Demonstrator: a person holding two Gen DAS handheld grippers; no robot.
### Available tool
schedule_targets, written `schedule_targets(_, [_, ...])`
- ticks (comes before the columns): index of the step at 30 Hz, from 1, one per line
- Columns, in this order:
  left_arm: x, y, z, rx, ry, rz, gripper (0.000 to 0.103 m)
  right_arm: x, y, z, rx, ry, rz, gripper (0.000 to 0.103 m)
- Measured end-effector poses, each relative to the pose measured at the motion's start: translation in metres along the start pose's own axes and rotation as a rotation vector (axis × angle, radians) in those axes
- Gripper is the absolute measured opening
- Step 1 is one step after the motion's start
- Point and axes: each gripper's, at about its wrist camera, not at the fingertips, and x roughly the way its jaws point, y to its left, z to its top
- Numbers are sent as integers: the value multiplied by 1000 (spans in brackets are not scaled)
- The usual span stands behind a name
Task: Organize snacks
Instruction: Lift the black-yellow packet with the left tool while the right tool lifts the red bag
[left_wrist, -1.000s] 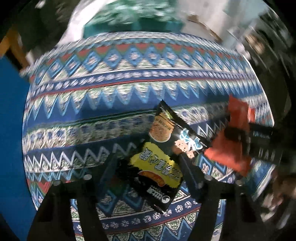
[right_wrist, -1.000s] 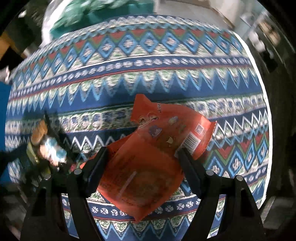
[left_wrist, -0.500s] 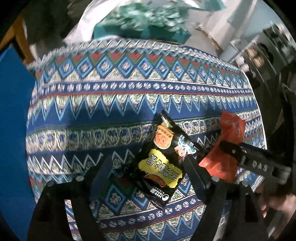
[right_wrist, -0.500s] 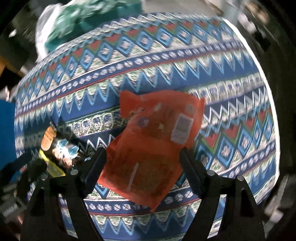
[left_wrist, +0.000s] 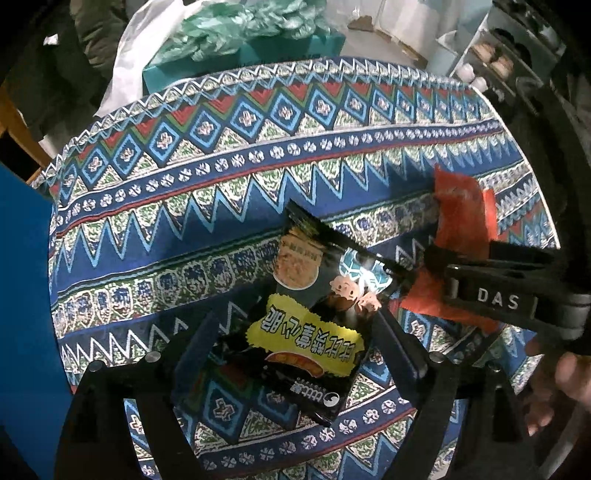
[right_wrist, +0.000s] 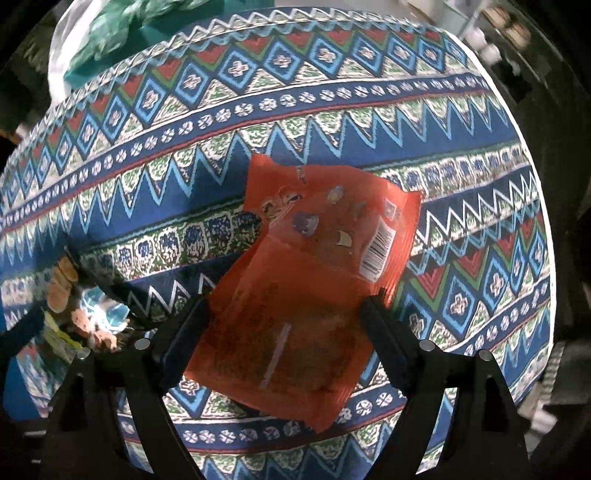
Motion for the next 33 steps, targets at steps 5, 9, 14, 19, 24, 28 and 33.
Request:
schedule_targets(5, [12, -7, 0, 9, 15, -10, 87, 3, 13, -13, -52, -14, 6, 81])
schedule_targets(9, [18, -10, -2, 11, 15, -18, 87, 0, 10, -18, -86, -33, 20, 65])
schedule_targets(14, [14, -15, -4, 42, -7, -2, 70, -15, 4, -22, -141, -50, 34, 52])
schedule_targets(19, [7, -9, -2, 5, -10, -35, 61, -25, 4, -24, -147, -58, 77, 47])
schedule_targets(24, [-2, 5, -1, -42, -27, -35, 60, -46, 9, -25, -160, -94, 96, 22])
schedule_targets(28, [-14, 19, 1, -69, -47, -43, 60, -58, 8, -25, -152, -90, 118, 16])
schedule_targets(33, [-27, 31, 3, -105, -60, -62, 60, -60, -6, -16, -55, -63, 159, 65])
